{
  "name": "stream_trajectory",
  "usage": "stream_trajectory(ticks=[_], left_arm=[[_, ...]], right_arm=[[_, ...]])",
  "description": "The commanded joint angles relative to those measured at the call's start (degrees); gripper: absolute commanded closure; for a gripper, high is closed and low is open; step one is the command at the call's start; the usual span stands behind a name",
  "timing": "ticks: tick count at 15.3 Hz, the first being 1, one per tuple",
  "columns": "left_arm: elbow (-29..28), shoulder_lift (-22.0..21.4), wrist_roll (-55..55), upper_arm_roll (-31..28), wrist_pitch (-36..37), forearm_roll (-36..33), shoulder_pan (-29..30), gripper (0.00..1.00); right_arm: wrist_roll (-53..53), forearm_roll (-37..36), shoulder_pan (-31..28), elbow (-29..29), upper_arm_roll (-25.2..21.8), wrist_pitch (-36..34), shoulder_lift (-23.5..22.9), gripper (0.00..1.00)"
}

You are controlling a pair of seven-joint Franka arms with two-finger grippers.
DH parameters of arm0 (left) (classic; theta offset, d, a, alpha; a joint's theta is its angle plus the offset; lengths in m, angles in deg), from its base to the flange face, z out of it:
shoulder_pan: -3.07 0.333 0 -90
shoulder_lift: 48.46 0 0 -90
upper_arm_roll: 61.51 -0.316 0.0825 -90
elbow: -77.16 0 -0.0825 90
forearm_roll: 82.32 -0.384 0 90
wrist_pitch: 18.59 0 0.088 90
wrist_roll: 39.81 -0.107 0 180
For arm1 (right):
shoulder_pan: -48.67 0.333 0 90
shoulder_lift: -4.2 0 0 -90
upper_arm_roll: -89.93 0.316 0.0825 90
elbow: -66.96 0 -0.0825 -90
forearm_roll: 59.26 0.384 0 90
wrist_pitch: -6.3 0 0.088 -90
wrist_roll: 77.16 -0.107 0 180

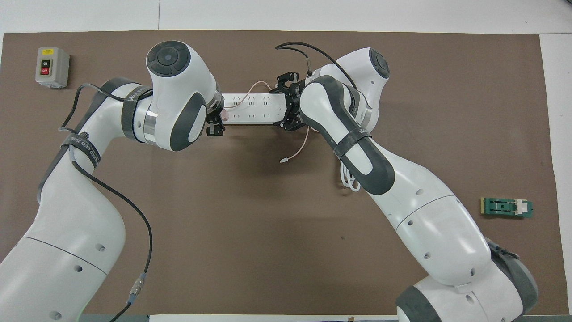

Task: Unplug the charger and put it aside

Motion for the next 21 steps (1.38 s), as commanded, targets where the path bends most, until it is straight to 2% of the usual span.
stream_trajectory(ticks=[1, 11, 21], left_arm=[[-1.6, -1.4, 0.3, -0.2, 0.3, 0.1, -0.2, 1.00], [-0.3, -2.4, 0.1, -0.2, 1.3, -0.3, 0.7, 1.00], [1.1, -5.4, -0.1, -1.1, 7.0, -0.8, 0.6, 1.00]], right_arm=[[1.0, -0.4, 0.6, 1.3, 0.3, 1.5, -1.2, 0.52], [1.0, -0.2, 0.6, 1.3, 0.3, 1.6, -1.2, 0.52], [1.0, -0.2, 0.6, 1.3, 0.4, 1.8, -1.2, 0.51]])
